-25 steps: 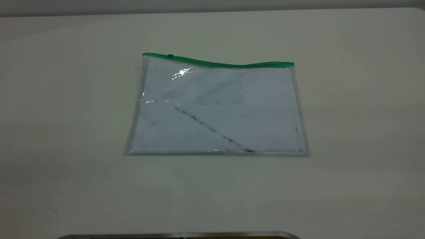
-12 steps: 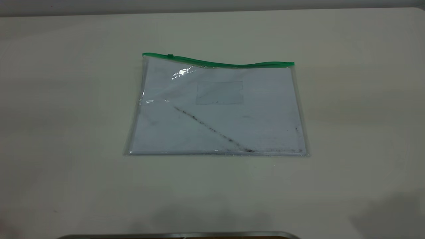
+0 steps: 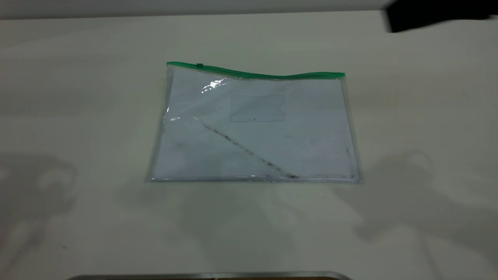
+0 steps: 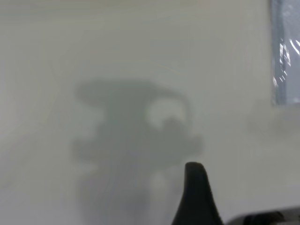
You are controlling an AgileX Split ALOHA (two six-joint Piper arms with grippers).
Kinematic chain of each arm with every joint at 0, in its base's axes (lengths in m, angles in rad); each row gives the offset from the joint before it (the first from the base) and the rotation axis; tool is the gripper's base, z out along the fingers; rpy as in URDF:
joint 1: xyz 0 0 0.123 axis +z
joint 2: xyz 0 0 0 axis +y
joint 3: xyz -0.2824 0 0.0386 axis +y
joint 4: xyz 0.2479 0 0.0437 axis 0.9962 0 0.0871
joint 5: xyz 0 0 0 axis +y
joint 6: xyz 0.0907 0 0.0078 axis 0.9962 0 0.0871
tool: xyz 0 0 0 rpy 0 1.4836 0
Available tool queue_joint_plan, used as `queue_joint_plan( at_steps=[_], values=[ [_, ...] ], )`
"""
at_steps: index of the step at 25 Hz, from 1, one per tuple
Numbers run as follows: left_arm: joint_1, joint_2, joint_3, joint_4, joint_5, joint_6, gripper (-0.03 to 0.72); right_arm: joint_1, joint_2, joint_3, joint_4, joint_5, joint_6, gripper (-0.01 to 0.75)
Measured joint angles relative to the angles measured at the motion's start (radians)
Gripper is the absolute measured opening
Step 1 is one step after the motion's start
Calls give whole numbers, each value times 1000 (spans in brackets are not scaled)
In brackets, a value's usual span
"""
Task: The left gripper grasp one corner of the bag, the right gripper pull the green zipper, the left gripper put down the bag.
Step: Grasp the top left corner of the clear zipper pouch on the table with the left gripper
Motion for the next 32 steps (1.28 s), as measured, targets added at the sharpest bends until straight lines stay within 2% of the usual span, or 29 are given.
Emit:
queue_joint_plan(
  at_steps=[4, 7, 12, 16, 22, 27, 32],
  values=[
    [0, 178, -110, -31, -51, 35, 617, 102, 199, -150, 37, -73, -82, 490],
    [0, 291, -188, -108, -89, 103, 615, 141, 332, -272, 57, -86, -92, 526],
    [0, 491, -333, -298, -111, 318, 611, 149, 521, -457, 97, -30, -92, 538],
    [0, 653, -457, -510, -98, 515, 602, 149, 620, -563, 116, 46, -76, 533],
    [0, 886, -636, -758, 16, 779, 591, 149, 662, -605, 130, 68, -69, 522],
    [0, 1039, -758, -853, 102, 849, 590, 149, 662, -606, 133, 71, -69, 522],
    [-10, 1150, -852, -892, 121, 875, 590, 149, 662, -606, 133, 71, -69, 522]
  ],
)
